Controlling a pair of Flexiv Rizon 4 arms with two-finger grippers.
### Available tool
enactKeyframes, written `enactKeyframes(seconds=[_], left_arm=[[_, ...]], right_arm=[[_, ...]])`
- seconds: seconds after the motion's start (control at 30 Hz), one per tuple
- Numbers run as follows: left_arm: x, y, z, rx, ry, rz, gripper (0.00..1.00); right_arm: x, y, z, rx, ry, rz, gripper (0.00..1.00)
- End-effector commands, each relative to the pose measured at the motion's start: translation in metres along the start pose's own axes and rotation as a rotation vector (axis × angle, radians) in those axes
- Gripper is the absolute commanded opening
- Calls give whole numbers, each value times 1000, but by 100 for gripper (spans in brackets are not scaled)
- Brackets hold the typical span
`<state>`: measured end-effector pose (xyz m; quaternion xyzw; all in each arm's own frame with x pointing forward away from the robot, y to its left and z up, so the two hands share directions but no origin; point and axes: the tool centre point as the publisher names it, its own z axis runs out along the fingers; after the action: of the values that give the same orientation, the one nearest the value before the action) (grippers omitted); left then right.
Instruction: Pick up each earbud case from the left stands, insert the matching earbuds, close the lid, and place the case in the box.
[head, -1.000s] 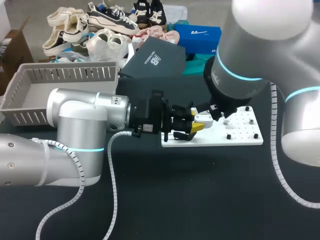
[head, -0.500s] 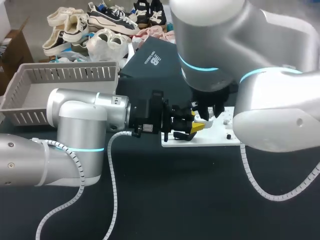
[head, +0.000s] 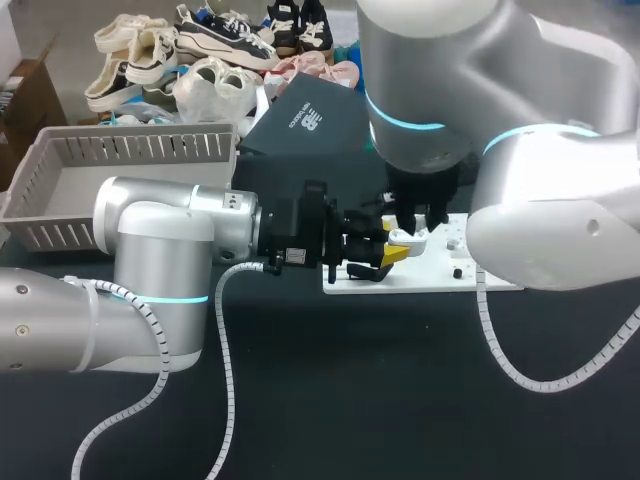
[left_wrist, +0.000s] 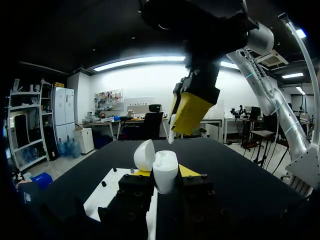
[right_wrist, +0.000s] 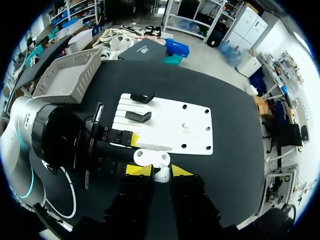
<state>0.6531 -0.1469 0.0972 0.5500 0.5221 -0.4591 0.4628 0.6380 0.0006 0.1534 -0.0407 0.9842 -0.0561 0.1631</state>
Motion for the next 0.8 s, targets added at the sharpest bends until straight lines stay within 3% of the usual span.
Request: enactKeyframes(seconds=[0.03,0.4,0.8], left_arm=[[1,0,1,-3,-1,1,0],[1,0,1,-3,-1,1,0],[1,0,1,-3,-1,1,0]], right_arm=[[-19,-5,4,-16,74,70,0],[-9,-16,-11,53,135,168,0],[-1,-16,-13,71,131,186,0]])
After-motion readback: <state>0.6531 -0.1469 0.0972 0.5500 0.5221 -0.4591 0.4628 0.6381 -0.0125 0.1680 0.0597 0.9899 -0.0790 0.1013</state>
